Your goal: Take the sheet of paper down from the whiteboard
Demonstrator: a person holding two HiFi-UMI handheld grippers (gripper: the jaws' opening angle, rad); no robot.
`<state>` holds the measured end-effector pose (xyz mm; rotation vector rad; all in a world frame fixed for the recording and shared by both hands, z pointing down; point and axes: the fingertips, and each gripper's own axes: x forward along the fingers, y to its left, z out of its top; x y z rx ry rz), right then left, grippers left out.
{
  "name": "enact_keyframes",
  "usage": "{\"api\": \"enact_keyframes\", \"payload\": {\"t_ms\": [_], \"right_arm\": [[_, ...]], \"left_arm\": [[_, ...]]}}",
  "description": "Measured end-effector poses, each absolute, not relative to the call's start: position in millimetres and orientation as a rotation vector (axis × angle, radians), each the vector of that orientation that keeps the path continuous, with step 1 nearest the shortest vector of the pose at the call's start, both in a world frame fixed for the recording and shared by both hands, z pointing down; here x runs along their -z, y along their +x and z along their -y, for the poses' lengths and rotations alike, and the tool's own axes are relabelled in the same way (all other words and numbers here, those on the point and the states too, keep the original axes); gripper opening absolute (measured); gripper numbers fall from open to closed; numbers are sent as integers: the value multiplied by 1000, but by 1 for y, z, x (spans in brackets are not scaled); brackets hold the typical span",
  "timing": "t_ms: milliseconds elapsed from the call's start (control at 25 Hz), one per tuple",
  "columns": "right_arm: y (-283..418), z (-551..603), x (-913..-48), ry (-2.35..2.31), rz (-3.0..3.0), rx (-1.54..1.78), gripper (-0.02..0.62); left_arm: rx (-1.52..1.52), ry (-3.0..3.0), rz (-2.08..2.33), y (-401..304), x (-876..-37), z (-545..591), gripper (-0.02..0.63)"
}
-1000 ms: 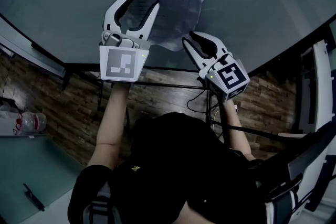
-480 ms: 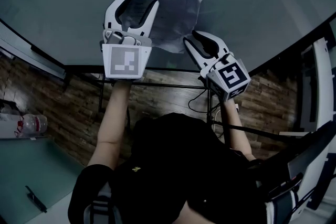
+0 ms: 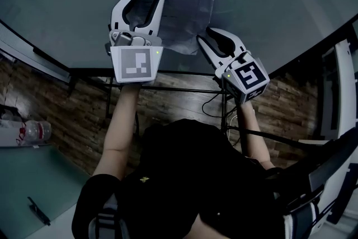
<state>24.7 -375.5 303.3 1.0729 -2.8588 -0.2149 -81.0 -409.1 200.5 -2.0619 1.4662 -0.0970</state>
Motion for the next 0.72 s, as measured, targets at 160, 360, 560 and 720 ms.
{"api": "enact_keyframes", "payload": {"t_ms": [160,360,560,720], "right_arm": [[23,378,-293,1067,2866,247,133],[27,383,-279,1088,2869,280,133],[31,388,-268,1105,2872,300,133],[35,392,-251,1122,2874,355,133]], "left_arm": [[111,-2045,-1463,-82,-200,410,152],[120,-2038,-1465,-83,-200,410,149],[125,-2032,-1461,-84,-199,409,133],[124,-2028,-1465,-83,-199,410,133]]}}
